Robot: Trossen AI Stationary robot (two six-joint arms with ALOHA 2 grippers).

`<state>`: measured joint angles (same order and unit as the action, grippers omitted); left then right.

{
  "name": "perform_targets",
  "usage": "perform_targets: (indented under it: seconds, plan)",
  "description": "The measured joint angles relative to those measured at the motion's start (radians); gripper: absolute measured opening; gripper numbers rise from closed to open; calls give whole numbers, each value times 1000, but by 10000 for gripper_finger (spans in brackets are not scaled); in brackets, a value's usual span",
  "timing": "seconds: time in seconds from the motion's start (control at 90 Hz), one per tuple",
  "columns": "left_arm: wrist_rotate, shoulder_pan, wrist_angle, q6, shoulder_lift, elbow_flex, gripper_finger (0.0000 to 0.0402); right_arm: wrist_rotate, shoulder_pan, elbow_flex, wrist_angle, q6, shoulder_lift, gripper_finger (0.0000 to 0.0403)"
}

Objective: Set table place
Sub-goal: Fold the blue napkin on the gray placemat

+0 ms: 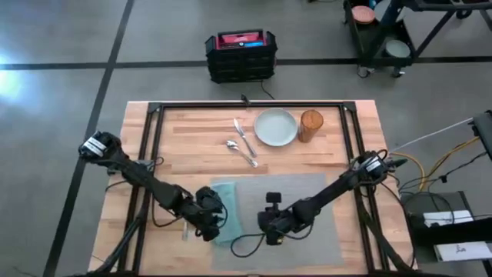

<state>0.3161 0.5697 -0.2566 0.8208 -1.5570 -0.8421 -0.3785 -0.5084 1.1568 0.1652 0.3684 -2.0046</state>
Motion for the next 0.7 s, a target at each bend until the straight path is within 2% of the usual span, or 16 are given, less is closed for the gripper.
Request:
perform_targets:
  seconds: [0.2, 0.367, 0.567, 0.7]
  plan:
    - [-39, 22, -15, 27, -55, 43, 113, 4, -1, -11, -44, -21, -1, 32]
    - [-37, 22, -21, 14, -42, 52, 113, 27, -1, 21, -51, -38, 8, 32]
    - [-36, 21, -15, -15, -32, 52, 113, 28, 18, 78, -321, -141, -7, 32]
    - [-35, 20, -15, -23, -32, 52, 113, 103, 30, 95, -505, -207, -69, 32]
